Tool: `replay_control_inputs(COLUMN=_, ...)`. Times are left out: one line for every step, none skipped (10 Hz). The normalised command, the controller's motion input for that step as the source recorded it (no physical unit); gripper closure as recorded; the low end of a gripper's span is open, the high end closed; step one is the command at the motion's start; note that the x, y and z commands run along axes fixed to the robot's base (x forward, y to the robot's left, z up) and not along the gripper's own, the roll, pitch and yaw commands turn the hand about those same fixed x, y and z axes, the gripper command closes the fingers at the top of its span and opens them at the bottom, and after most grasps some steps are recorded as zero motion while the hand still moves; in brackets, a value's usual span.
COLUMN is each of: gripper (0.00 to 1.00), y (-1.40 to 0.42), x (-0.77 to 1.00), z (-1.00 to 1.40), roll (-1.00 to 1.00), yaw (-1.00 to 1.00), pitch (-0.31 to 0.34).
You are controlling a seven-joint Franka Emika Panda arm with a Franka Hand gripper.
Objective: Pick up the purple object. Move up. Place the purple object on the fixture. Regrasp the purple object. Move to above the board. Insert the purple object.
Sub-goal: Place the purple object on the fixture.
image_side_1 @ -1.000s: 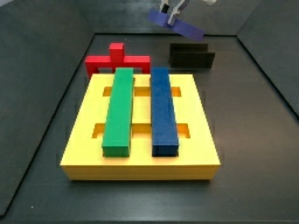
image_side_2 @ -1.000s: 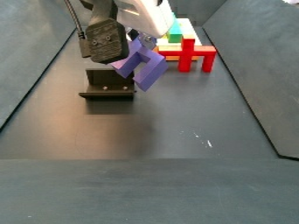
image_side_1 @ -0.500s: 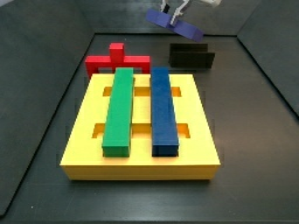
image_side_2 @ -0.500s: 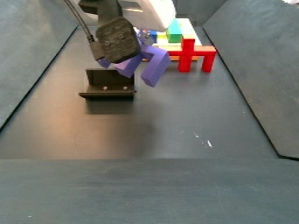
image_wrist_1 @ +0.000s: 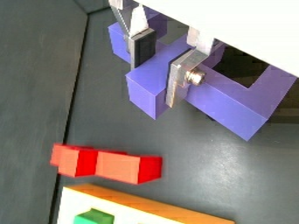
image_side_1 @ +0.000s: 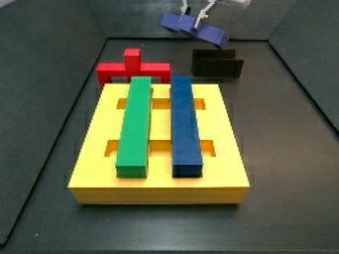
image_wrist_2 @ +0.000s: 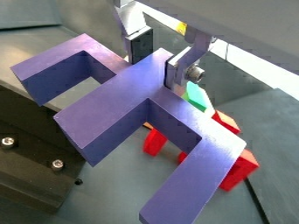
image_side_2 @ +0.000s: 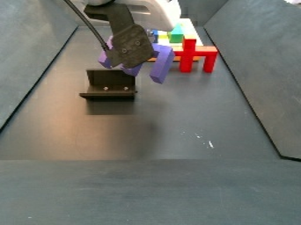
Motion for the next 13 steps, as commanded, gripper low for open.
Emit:
replay_control_inputs(gripper=1.0, y=0.0, x=0.61, z=-0.07, roll=-0.17, yaw=0.38, pitch=0.26)
replay_control_inputs(gripper=1.0, y=0.0, x=0.55, z=-0.04, roll=-0.07, yaw=0.45, pitch=0.246)
replay_control_inputs(gripper=1.0, y=0.0, x=0.51, z=-0.02, roll=-0.02, yaw=0.49, pitch=0.2)
replay_control_inputs(gripper=1.0, y=0.0, x=0.54, z=-0.02, roll=-0.01, yaw=0.49, pitch=0.183)
replay_control_inputs(gripper=1.0, y=0.0, x=0.62, z=-0.04, roll=-0.03, yaw=0.47, pitch=0.171)
replay_control_inputs(gripper=1.0, y=0.0, x=0.65, z=-0.03, roll=-0.02, yaw=0.46, pitch=0.146)
replay_control_inputs(gripper=1.0, y=0.0, x=0.64, z=0.0, roll=0.0, yaw=0.44, pitch=0.22)
replay_control_inputs(gripper=1.0, y=0.0, x=0.69, z=-0.02, roll=-0.02, yaw=0.43, pitch=0.16)
replay_control_inputs(gripper=1.0, y=-0.01, x=0.71, z=-0.02, roll=-0.04, yaw=0.45, pitch=0.066)
replay_control_inputs(gripper=1.0, y=-0.04, x=0.75, z=0.0, roll=-0.04, yaw=0.42, pitch=0.031)
replay_control_inputs(gripper=1.0, y=-0.08, x=0.75, z=0.0, roll=-0.03, yaw=0.4, pitch=0.009)
replay_control_inputs(gripper=1.0, y=-0.03, x=0.73, z=0.0, roll=-0.3, yaw=0.24, pitch=0.014)
replay_control_inputs(gripper=1.0, y=0.0, x=0.37, z=-0.15, roll=-0.47, yaw=0.0, pitch=-0.023)
